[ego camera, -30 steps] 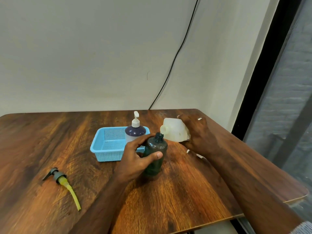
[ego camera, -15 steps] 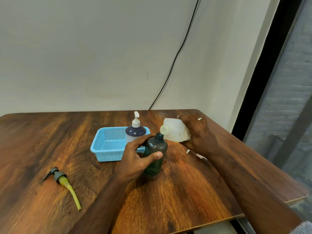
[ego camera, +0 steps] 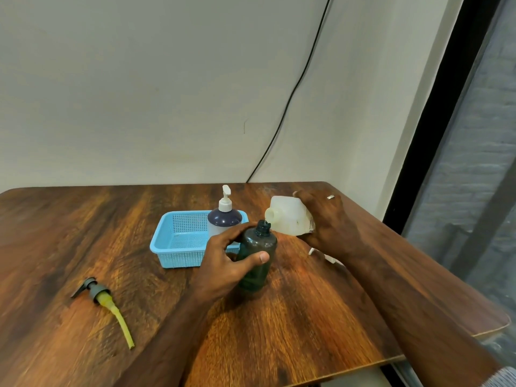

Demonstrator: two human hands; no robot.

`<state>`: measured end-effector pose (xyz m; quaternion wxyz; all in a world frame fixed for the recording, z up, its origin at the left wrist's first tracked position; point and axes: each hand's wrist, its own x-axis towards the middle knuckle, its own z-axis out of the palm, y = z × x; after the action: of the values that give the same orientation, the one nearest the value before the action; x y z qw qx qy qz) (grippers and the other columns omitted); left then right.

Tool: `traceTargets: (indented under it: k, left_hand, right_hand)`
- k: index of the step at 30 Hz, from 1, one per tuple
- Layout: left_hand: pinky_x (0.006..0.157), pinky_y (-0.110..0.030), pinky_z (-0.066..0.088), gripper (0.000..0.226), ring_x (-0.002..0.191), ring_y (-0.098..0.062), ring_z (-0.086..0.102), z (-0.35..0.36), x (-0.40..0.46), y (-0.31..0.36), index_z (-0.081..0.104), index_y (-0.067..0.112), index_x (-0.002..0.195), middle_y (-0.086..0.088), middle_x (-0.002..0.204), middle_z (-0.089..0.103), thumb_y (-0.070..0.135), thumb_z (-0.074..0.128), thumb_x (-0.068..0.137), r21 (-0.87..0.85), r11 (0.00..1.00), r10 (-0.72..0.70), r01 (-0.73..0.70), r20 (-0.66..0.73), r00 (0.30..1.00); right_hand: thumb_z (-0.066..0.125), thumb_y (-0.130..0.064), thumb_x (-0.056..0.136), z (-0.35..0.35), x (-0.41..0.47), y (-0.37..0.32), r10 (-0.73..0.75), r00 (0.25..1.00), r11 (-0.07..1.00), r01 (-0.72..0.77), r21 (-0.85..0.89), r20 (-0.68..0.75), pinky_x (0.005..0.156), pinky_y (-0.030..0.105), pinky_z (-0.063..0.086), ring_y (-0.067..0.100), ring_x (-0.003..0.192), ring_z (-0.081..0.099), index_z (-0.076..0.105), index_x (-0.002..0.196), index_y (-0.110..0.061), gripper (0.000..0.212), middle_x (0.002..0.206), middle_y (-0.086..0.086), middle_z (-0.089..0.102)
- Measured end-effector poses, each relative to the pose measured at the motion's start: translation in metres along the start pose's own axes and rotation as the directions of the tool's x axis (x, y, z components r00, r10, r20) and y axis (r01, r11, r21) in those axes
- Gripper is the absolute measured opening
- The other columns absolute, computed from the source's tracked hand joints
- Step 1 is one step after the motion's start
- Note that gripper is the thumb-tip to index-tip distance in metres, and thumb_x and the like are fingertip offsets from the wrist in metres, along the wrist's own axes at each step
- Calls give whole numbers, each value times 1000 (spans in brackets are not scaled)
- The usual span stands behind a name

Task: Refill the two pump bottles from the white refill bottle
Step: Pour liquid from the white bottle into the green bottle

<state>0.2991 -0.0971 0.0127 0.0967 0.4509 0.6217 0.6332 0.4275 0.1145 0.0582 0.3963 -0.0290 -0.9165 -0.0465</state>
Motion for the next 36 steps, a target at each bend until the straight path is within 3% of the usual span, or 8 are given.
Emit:
traceTargets:
  k: [11, 23, 28, 32, 36]
  left_hand:
    - [75, -2, 46, 49, 110, 12, 56, 0, 0, -2, 60, 48, 108, 32, 106, 66, 25, 85, 73, -6, 1000, -6, 6, -2, 1000]
    - [75, -3, 47, 50, 110, 11, 56, 0, 0, -1, 60, 47, 110, 25, 111, 66, 25, 85, 73, -1, 1000, -5, 5, -3, 1000]
    - [79, -10, 47, 50, 111, 10, 56, 0, 0, -3, 60, 48, 110, 29, 110, 66, 31, 85, 71, -4, 1000, -18, 18, -6, 1000]
    - [75, -5, 47, 49, 110, 13, 55, -1, 0, -2, 60, 49, 110, 34, 107, 65, 30, 84, 71, 5, 1000, -16, 16, -3, 1000]
    - [74, -3, 47, 49, 108, 14, 55, 0, 0, -2, 60, 47, 109, 25, 110, 65, 24, 85, 73, 4, 1000, -27, 27, -8, 1000]
  right_hand:
    - [77, -43, 67, -2, 0, -2, -24, 1000, 1000, 24, -13, -12, 91, 51, 45, 39, 106, 62, 41, 129, -18, 75, 120, 18, 63]
    - [77, -46, 67, 0, 1, -1, -8, 1000, 1000, 8, -12, 0, 94, 54, 44, 37, 109, 60, 42, 128, -18, 76, 122, 17, 63]
    - [78, -46, 67, 1, 1, 0, 1, 1000, 1000, -1, -10, -2, 94, 53, 46, 33, 110, 57, 43, 129, -19, 76, 122, 16, 62]
    - [78, -45, 67, 1, 1, 0, -6, 1000, 1000, 6, -7, -8, 93, 53, 46, 26, 112, 50, 43, 128, -18, 76, 122, 16, 61]
    - [78, -44, 67, 0, 1, -1, -13, 1000, 1000, 13, -14, -18, 94, 51, 44, 31, 112, 55, 43, 128, -18, 75, 122, 16, 62]
